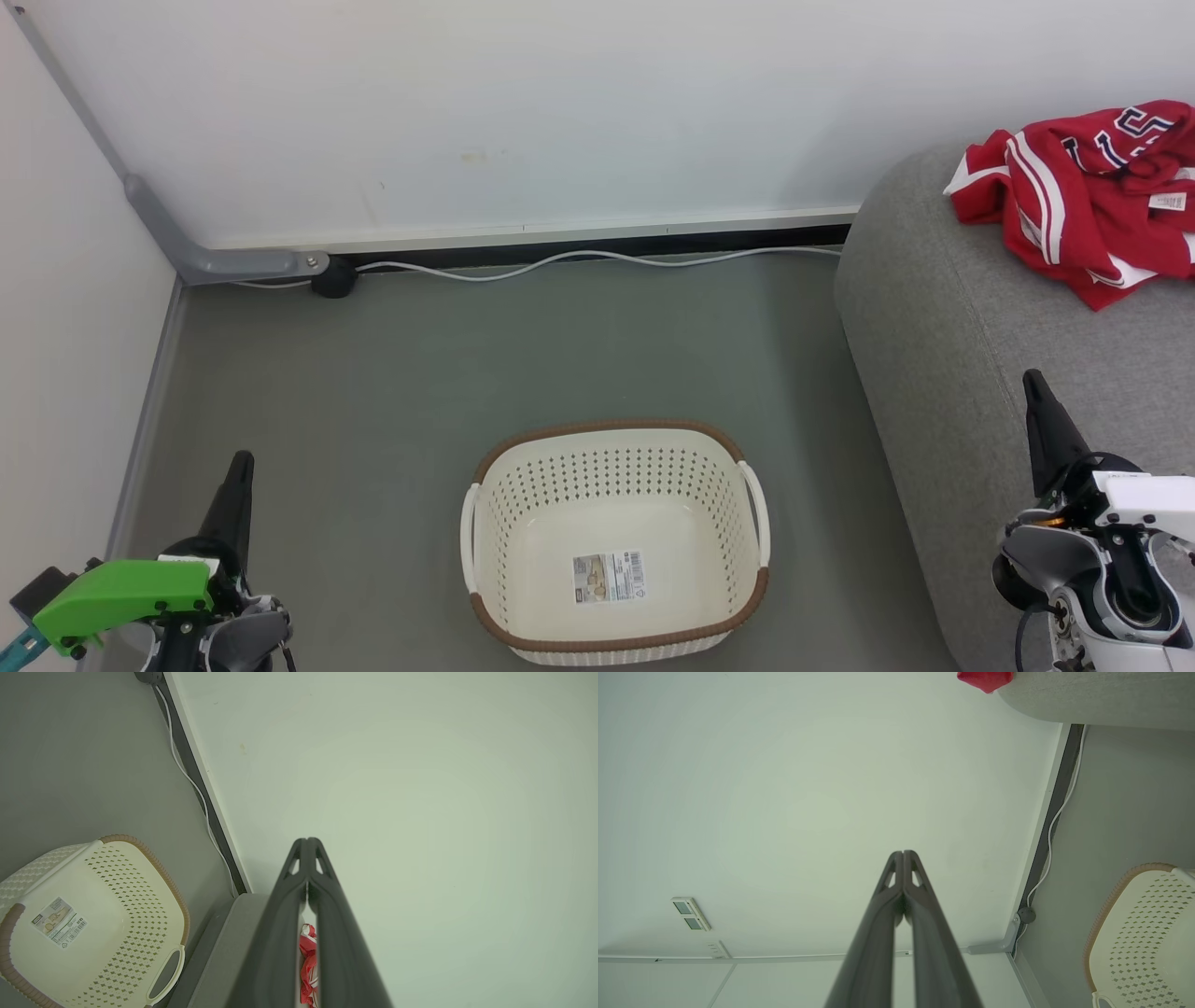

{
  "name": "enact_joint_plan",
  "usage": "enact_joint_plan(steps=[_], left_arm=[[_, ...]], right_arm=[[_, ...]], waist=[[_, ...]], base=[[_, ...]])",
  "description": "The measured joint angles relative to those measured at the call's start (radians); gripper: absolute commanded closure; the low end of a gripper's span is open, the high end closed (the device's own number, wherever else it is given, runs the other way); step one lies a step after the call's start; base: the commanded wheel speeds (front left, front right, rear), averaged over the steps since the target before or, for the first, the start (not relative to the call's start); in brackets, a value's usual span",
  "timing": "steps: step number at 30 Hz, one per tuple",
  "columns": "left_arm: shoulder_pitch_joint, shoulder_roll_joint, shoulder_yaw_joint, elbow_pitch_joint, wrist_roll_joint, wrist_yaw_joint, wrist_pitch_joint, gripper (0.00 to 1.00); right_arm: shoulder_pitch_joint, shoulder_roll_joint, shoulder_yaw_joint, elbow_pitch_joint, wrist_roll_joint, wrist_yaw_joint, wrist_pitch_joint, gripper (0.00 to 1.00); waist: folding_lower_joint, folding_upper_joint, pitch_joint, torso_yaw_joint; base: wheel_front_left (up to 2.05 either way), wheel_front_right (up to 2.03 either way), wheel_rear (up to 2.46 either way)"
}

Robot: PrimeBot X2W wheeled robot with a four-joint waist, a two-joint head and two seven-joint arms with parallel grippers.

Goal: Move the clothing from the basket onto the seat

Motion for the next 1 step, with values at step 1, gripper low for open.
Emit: enact_joint_plan(steps=[1], left_arm=[[0.000, 0.000, 0.000, 0.000, 0.000, 0.000, 0.000, 1.00]], right_arm=[[0.000, 0.000, 0.000, 0.000, 0.000, 0.000, 0.000, 1.00]], waist=[[0.0000, 0.0000, 0.000, 0.000]], base=[[0.00, 0.00, 0.00]])
